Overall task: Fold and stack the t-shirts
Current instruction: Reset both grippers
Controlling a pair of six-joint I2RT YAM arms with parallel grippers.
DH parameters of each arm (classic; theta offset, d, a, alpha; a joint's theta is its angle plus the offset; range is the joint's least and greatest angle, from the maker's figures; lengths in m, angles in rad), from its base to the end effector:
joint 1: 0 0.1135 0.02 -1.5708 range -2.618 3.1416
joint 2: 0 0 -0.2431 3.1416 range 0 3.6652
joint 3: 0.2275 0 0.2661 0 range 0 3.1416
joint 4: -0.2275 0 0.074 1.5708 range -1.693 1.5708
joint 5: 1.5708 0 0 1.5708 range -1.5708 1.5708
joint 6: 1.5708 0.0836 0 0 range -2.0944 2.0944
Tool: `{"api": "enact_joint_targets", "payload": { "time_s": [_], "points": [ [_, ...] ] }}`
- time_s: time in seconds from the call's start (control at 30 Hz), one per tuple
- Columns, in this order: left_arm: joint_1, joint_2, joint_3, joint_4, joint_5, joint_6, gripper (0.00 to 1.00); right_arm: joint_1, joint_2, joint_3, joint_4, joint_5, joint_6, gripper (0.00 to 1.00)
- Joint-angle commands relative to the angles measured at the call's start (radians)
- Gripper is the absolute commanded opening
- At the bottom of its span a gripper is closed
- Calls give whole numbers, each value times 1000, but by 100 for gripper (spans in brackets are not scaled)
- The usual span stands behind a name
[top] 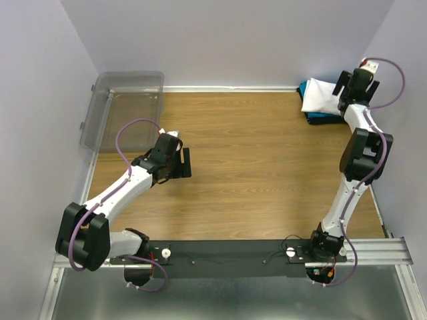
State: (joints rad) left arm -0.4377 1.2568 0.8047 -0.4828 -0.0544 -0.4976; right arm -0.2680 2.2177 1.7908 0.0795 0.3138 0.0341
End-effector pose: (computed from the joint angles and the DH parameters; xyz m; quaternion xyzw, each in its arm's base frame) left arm 0.2717 -0.1221 0.1588 -0.0369 0.9488 -0.1178 0.2906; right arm 0.5445 -0.1763 0.2025 0.2104 0.7859 -0.1932 0.5484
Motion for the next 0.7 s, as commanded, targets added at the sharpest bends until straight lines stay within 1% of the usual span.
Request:
{"api": "enact_joint_targets", "payload": {
  "time_s": [0.0,0.03,0.07,0.13,0.2,0.27,0.3,0.37,0.43,0.47,0.5,0.53,0.6,0.63,0.67],
  "points": [
    [5,-33,59,15,-47,17,85,10,-225,-95,11,-149,32,100],
    [5,-36,65,16,-58,22,85,12,-301,-119,6,-162,59,100],
    [7,-49,79,15,-76,27,85,12,-338,-169,-4,-182,73,100],
    [5,-65,93,10,-94,36,85,12,-424,-218,-30,-199,125,100],
    [5,-111,120,12,-127,44,85,12,-562,-261,-70,-214,154,100],
    [5,-146,142,18,-163,62,85,12,-651,-312,-151,-264,184,100],
    [5,-181,166,16,-203,68,85,12,-749,-320,-214,-300,193,100],
    [5,-215,197,9,-245,79,85,12,-846,-346,-266,-338,217,100],
    [5,-267,232,3,-317,82,85,10,-936,-372,-323,-372,228,100],
    [5,-287,244,3,-341,79,85,10,-1040,-407,-333,-380,234,100],
    [5,-328,251,4,-385,70,85,10,-1081,-419,-365,-380,240,100],
    [5,-350,255,7,-406,61,85,12,-1168,-429,-383,-381,242,100],
    [5,-417,263,9,-455,35,85,16,-1248,-461,-412,-364,234,100],
    [5,-437,261,12,-510,-13,85,27,-1282,-476,-425,-320,221,100],
    [5,-459,255,18,-533,-28,86,41,-1341,-490,-425,-290,216,100]
  ]
}}
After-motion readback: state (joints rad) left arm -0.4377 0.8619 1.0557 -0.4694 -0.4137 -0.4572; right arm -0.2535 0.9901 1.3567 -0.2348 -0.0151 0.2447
